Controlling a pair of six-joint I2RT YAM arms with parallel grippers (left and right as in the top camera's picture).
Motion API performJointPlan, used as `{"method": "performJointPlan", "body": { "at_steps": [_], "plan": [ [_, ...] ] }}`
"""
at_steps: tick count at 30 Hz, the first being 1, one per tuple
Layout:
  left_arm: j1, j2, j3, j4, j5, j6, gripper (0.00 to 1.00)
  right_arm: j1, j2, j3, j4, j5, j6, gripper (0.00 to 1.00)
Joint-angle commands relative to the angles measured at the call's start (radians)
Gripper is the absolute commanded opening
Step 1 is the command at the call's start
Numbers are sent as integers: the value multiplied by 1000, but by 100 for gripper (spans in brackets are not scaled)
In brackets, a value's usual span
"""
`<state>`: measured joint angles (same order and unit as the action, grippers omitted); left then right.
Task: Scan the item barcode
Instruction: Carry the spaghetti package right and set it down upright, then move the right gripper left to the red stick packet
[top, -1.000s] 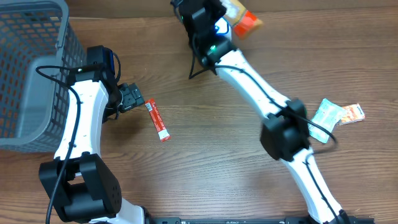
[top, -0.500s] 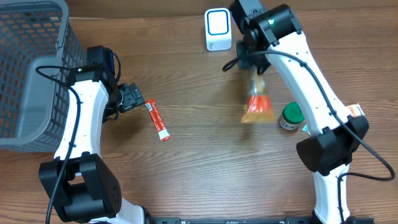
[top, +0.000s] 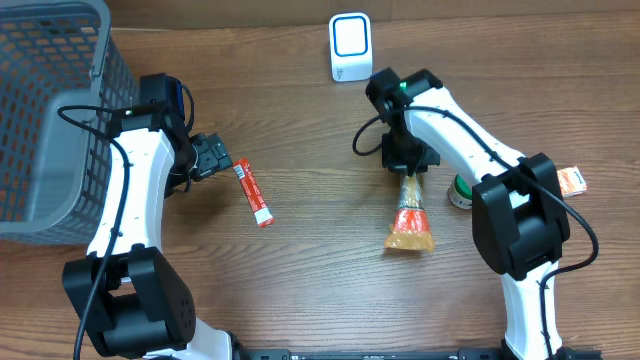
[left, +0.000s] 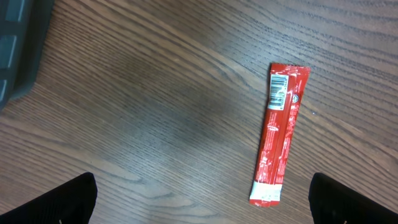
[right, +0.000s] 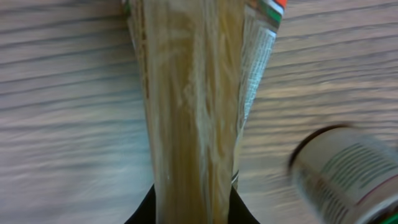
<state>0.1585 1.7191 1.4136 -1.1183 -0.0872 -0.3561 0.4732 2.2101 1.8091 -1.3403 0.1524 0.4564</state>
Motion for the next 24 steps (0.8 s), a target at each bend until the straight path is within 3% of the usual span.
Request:
{"method": "performJointPlan", "body": {
  "at_steps": [1, 3, 6, 8, 12, 13, 17, 18, 22, 24],
  "plan": [
    [-9, -10, 10, 1, -6, 8, 100, -3, -23, -69, 5, 116, 7, 4],
    [-8, -10, 10, 1, -6, 8, 100, -3, -23, -101, 5, 148, 7, 5],
    [-8, -10, 10, 1, -6, 8, 100, -3, -23, -109, 4, 146, 7, 28],
    [-8, -10, 10, 1, -6, 8, 100, -3, -23, -90, 0, 146, 7, 53],
    [-8, -10, 10, 1, -6, 8, 100, 3, -24, 4, -45, 146, 8, 69],
    [-8, -10, 10, 1, -6, 8, 100, 5, -24, 45, -69, 145, 8, 77],
    [-8, -10, 10, 1, -6, 8, 100, 23, -24, 212, -150, 68, -5, 78],
    [-8, -10, 10, 1, -6, 8, 100, 35, -24, 282, -159, -51, -58, 76],
    [-8, -10, 10, 1, -6, 8, 100, 74, -24, 349, -71, -346, -130, 70],
    [-8, -10, 10, 1, -6, 8, 100, 108, -22, 345, 11, -426, -129, 61]
  ]
}}
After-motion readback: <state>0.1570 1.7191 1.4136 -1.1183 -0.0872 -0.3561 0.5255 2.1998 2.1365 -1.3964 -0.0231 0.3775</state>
